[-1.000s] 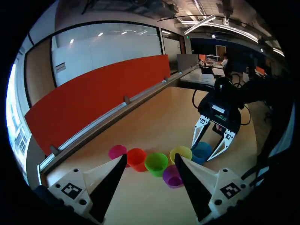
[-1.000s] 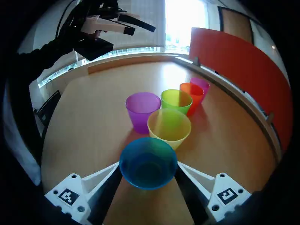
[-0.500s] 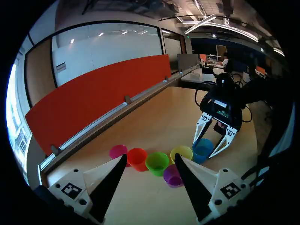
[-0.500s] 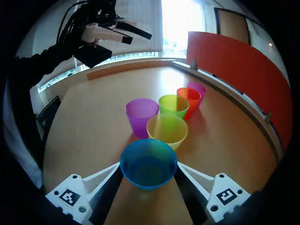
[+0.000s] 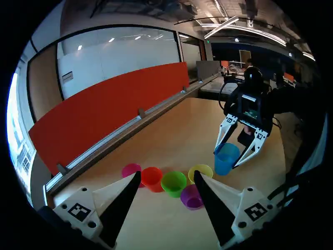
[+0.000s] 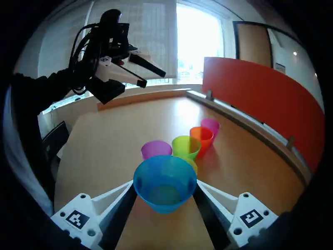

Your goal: Pour water

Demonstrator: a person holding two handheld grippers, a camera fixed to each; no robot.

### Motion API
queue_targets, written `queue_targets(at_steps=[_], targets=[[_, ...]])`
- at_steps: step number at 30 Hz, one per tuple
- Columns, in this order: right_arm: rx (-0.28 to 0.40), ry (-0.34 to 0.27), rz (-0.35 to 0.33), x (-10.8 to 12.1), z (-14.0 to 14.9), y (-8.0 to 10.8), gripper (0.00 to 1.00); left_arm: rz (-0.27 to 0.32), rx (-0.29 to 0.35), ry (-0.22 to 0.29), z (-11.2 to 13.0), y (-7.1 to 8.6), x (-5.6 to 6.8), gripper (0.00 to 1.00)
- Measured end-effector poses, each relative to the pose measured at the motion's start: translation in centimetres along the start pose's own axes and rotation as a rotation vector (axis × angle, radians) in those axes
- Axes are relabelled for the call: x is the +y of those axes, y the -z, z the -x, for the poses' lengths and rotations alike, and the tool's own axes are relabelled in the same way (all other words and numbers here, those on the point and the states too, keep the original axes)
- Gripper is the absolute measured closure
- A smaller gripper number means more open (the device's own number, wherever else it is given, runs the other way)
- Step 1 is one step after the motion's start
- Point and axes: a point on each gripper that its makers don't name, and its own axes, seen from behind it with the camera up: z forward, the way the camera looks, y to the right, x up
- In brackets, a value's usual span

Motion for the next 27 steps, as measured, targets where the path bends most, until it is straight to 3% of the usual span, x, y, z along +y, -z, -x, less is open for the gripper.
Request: queue_targets(at_steps=[15, 27], targets=[[0.201, -0.018, -0.006, -0.1, -6.1, 2.8, 0.1, -0.005, 0.013, 0.011, -0.3, 0.0, -0.2, 0.06], [0.319, -0.03, -0.03, -0.8, -8.9, 3.4, 0.1, -0.007, 0.019, 0.014, -0.6, -0.1, -0.2, 0.06]])
